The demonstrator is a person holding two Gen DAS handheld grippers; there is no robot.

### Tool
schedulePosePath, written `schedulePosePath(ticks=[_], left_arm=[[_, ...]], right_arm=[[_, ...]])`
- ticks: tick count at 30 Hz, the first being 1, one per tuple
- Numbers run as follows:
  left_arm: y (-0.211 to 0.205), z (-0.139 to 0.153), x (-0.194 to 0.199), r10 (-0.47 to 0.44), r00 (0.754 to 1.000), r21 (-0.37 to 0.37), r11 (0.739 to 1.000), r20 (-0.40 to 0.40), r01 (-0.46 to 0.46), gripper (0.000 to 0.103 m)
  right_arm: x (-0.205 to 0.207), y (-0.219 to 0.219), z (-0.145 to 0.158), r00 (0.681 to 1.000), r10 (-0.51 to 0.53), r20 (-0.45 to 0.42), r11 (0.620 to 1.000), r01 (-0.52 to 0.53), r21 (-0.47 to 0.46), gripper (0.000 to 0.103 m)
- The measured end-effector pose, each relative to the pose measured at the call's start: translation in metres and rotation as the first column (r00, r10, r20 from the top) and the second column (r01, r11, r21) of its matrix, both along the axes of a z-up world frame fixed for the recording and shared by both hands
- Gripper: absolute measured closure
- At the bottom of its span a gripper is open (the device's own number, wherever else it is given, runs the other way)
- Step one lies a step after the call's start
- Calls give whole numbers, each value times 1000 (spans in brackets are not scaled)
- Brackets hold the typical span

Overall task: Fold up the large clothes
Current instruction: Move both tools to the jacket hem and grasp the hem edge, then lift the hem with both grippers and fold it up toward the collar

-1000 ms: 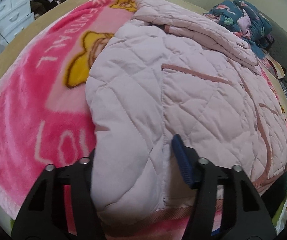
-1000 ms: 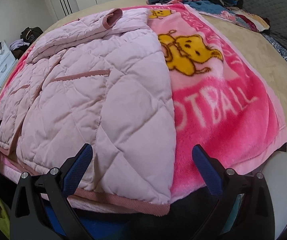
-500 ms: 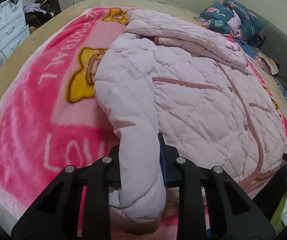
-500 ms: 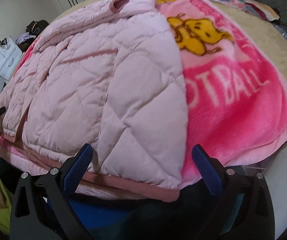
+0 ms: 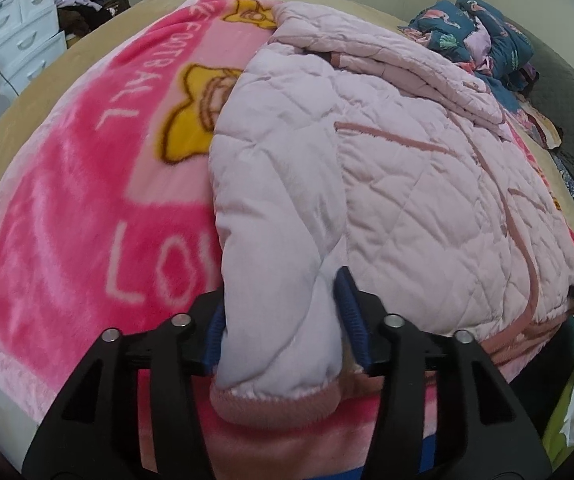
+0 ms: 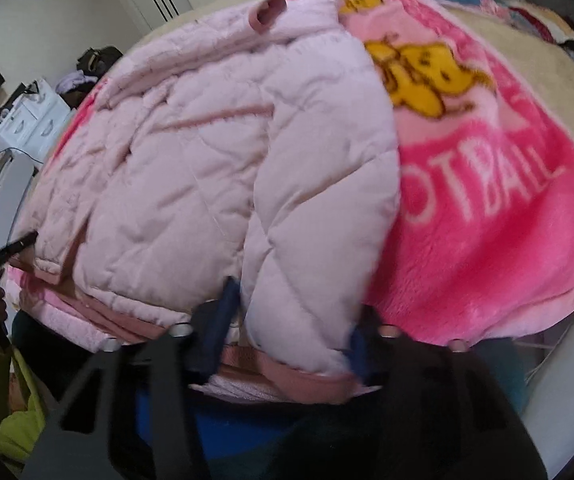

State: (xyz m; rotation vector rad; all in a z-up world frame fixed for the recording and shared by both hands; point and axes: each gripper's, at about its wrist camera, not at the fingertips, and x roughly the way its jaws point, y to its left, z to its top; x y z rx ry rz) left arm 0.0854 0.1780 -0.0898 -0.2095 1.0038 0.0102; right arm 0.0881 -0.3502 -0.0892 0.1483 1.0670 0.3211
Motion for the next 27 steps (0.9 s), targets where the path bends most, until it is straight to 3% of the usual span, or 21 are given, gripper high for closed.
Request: schedulePosePath(ticks=[4, 7, 10, 12, 14, 17, 20, 27], left_arm=[[5, -5, -7, 2, 1000, -10, 1000, -17, -2, 46], [10, -11, -11, 19, 999, -45, 999, -28, -20, 41], [13, -15, -11, 31, 999, -71, 997, -23, -33, 41], [10, -14, -9, 28, 1000, -72, 997, -6, -28, 54], [3, -10, -8, 19, 1000, -59, 998, 11, -18, 76], [-12, 6, -8, -12, 998, -8, 1000, 64, 13, 87], [-17, 26, -7, -25, 991, 3, 1000, 131, 25, 90], [-22, 69, 2, -41, 969, 17, 999, 242, 38, 91]], right_arm=[[4, -3, -7, 1000, 2, -20, 1000, -2, 15, 61], [8, -10, -23, 996, -24, -81, 997, 29, 71, 46], [11, -12, -31, 995, -23, -102, 995, 33, 99, 42], [11, -10, -32, 995, -20, -103, 995, 29, 95, 42], [9, -5, -26, 997, 1, -77, 997, 5, 76, 54], [4, 0, -12, 1000, 27, -12, 998, -26, 58, 77], [0, -1, 13, 995, 39, 87, 995, -47, 85, 83], [8, -1, 62, 969, 32, 245, 989, -66, 131, 85]])
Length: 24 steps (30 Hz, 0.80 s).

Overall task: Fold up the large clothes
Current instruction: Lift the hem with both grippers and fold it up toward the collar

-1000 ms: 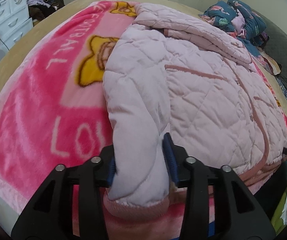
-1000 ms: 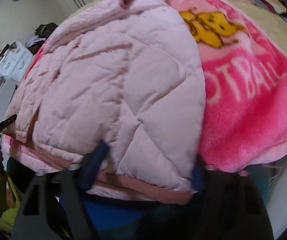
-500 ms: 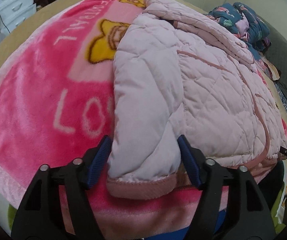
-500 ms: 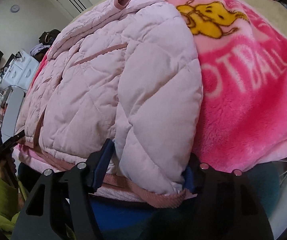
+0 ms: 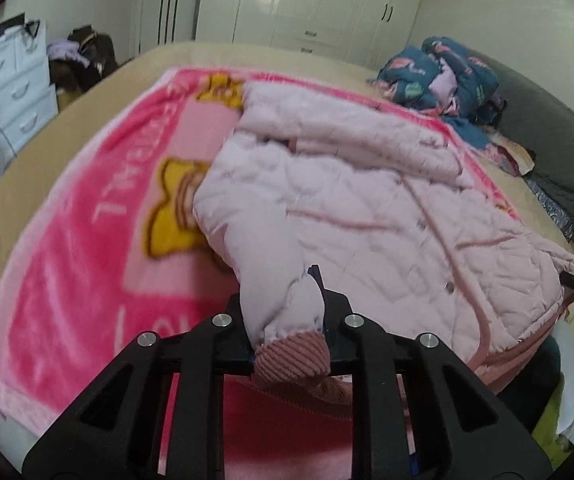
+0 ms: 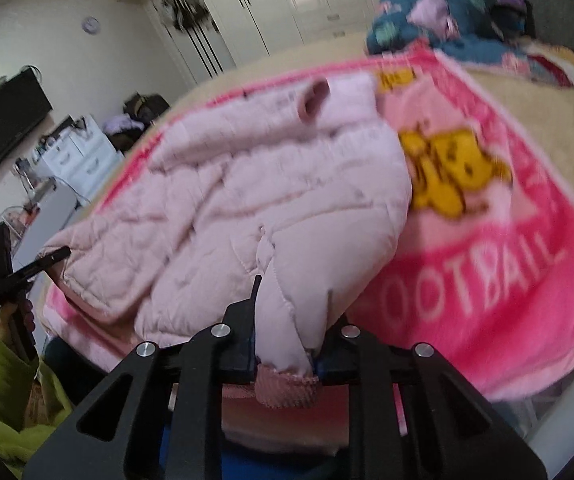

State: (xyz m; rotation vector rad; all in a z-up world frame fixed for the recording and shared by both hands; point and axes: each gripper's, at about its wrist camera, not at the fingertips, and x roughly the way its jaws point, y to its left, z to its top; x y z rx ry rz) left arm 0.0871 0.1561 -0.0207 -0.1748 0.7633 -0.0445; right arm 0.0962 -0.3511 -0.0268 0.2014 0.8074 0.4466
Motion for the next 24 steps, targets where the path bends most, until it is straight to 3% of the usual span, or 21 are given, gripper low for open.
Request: schedulePosePath(ticks=[15, 24], left_arm=[[-8, 36, 22, 4, 996, 1, 1000, 85, -4, 91], [-6, 56, 43, 14, 993, -6, 1000, 114, -13, 91]], right_arm=[[34, -4, 38, 996, -5, 91, 994, -6, 112, 86], [49, 0, 56, 990, -9, 141, 995, -6, 104, 86]])
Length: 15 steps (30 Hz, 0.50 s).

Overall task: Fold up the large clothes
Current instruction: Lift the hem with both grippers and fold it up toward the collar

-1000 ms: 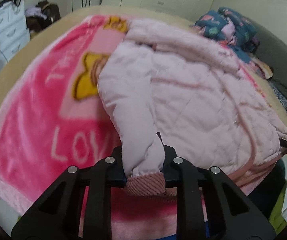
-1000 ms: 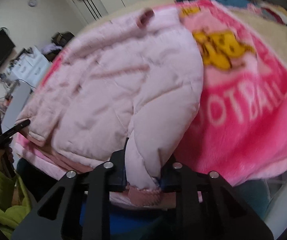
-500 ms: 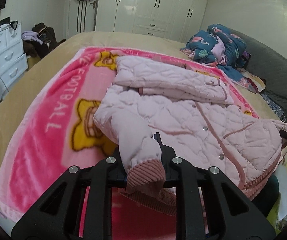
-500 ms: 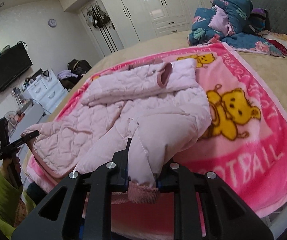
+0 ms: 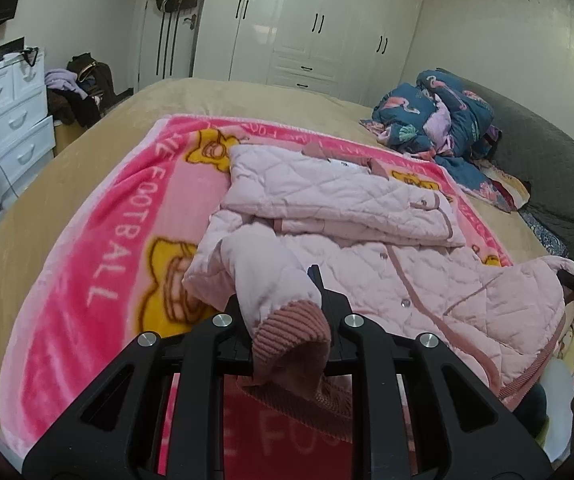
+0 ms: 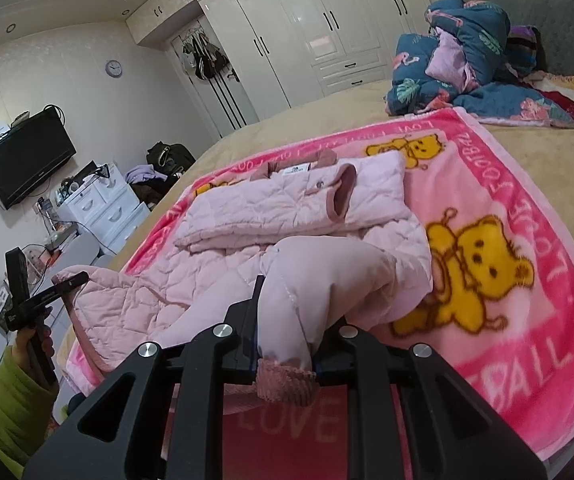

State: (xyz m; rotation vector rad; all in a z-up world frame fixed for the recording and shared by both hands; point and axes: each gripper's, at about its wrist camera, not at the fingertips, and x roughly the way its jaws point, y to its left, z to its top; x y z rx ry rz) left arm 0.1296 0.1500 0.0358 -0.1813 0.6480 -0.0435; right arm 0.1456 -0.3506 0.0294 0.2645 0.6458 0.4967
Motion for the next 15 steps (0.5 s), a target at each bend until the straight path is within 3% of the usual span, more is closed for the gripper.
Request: schedulePosePath(ticks=[15], left_arm=[[0, 28, 41, -6, 999, 16, 1000, 36, 6, 91]], right_arm=[[35, -3, 22, 998, -33, 44, 999, 33, 9, 86]])
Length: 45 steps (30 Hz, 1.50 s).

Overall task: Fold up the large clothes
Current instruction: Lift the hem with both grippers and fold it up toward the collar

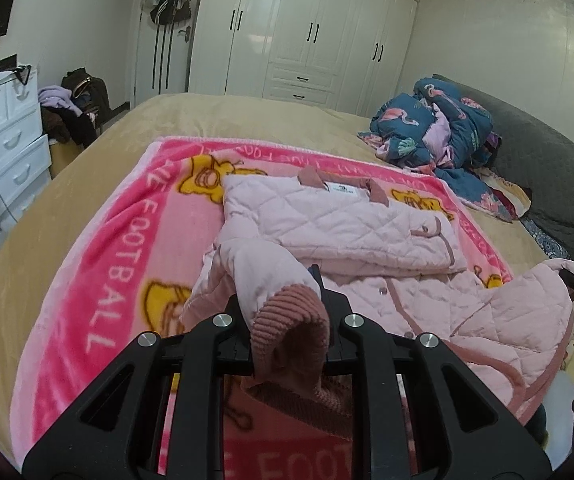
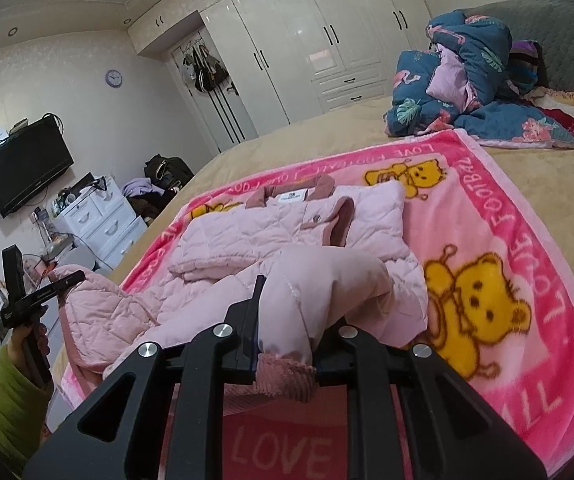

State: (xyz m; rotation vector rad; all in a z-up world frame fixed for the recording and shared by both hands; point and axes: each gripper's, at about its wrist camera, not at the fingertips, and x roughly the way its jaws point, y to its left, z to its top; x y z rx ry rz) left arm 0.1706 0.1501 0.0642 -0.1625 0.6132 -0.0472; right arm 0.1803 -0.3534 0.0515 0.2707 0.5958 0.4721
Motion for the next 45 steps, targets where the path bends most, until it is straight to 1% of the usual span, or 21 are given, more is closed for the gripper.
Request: schedulePosePath(ticks=[14, 20, 31, 38, 45], left_arm=[[3, 28, 42, 7, 999, 7, 1000, 44, -7, 91], [6, 35, 62, 18, 998, 8, 1000, 63, -19, 91], [14, 52, 108, 36, 996, 14, 999, 86, -37, 91], [20, 53, 135, 53, 994, 12, 998, 91, -54, 91], [24, 48, 161, 66, 994, 33, 997, 90, -69, 91]], right_arm=[[46, -2, 25, 998, -33, 51, 999, 33, 3, 86], [69, 0, 38, 996, -48, 73, 999, 48, 2, 86], [117, -5, 51, 995, -74, 69, 997, 71, 41, 86], [146, -2, 55, 994, -82, 70, 996, 80, 26, 86], [179, -4, 46, 993, -108, 45, 993, 106, 44, 86]])
